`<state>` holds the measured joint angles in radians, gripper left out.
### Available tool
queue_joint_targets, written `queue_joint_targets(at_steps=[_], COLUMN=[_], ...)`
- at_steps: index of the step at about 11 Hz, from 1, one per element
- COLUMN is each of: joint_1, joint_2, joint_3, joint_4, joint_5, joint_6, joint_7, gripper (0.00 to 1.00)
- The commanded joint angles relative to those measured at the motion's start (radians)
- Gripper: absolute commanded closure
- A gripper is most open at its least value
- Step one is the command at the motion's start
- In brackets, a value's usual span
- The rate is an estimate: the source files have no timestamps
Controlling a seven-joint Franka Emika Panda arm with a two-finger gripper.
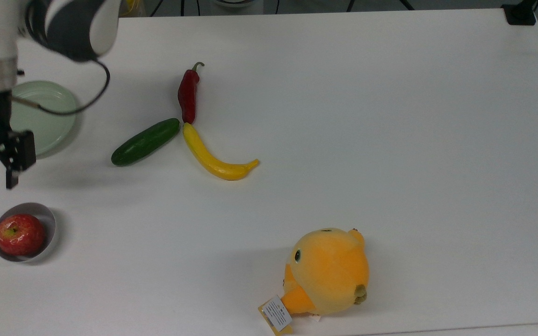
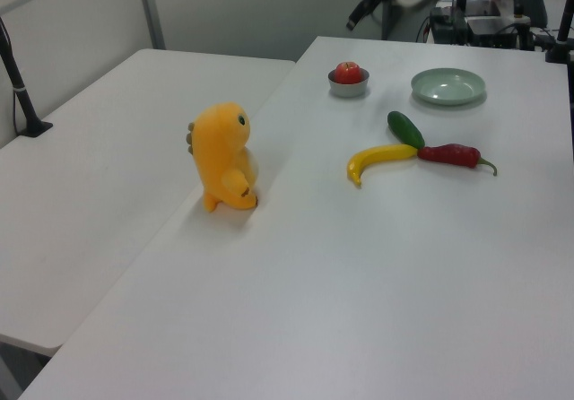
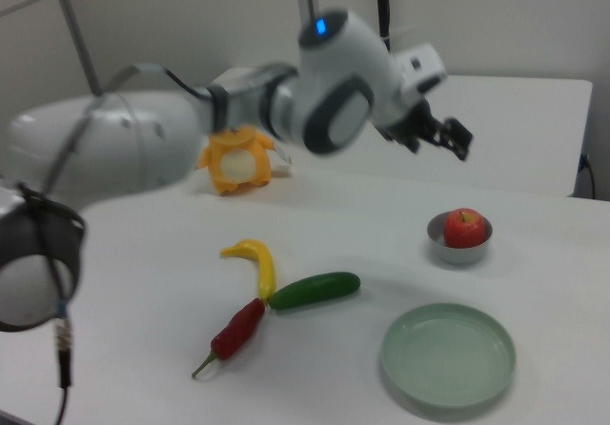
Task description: Put the red apple in the bowl
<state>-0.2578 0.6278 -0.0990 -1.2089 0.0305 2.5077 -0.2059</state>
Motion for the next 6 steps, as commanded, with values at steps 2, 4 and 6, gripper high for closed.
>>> queue_joint_targets(at_steps=[2, 4, 6], joint_1=[0.031, 0.057, 0.109], joint_2=[-0.326, -0.431, -0.524], joint_3=[0.001, 0.001, 0.001], joint_4=[-0.103, -0.106, -0.127], joint_5=[0.043, 0.054, 0.092], joint_6=[-0.486, -0.719, -0.918], joint_7=[-0.004, -0.004, 0.064], gripper=[0.0, 0.0, 0.0])
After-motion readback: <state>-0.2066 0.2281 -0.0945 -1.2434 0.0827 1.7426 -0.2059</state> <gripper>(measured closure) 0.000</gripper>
